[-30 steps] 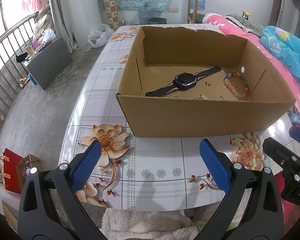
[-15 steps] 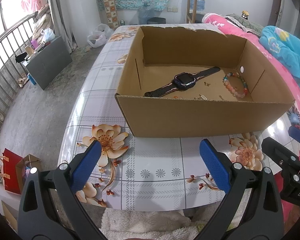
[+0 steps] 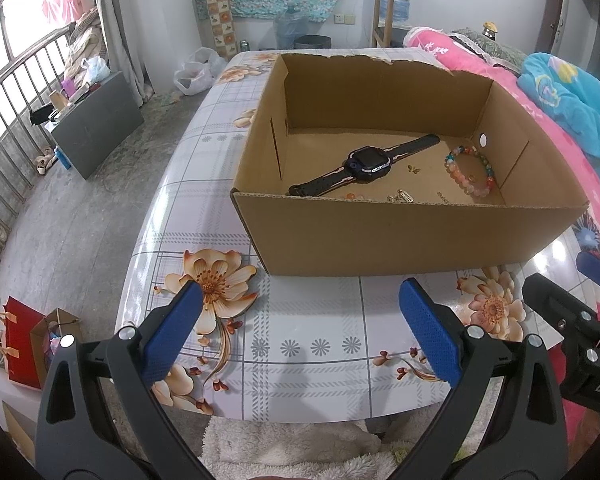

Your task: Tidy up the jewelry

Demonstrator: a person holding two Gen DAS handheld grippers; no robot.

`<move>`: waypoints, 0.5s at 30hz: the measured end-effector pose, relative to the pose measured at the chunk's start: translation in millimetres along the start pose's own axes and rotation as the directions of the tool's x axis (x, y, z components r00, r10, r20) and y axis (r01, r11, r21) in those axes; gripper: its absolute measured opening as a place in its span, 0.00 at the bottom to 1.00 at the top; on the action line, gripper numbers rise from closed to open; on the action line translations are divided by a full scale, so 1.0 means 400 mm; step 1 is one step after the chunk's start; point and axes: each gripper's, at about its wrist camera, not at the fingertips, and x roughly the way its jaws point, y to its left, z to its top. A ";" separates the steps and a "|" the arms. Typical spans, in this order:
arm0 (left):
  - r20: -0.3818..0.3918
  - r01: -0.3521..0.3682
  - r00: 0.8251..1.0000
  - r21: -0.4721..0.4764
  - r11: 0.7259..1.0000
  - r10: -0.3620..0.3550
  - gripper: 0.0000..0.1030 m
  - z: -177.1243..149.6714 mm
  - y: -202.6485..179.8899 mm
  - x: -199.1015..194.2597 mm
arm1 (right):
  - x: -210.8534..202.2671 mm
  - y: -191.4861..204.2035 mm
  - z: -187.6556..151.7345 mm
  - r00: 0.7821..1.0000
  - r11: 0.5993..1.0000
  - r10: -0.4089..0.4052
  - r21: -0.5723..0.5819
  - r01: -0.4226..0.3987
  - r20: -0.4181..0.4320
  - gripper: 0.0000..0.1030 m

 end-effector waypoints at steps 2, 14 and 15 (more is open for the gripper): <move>0.000 0.001 1.000 0.000 1.000 -0.001 0.92 0.000 0.000 0.000 | 0.000 0.001 0.000 1.000 1.000 0.002 0.000 -0.002 0.000 0.94; -0.001 0.001 1.000 0.001 1.000 -0.001 0.92 0.001 -0.001 0.000 | 0.000 0.001 0.002 1.000 1.000 0.003 -0.001 -0.003 -0.004 0.94; -0.001 0.001 1.000 0.001 1.000 -0.001 0.92 0.001 -0.004 -0.001 | 0.000 0.002 0.002 1.000 1.000 0.003 -0.001 -0.003 -0.004 0.94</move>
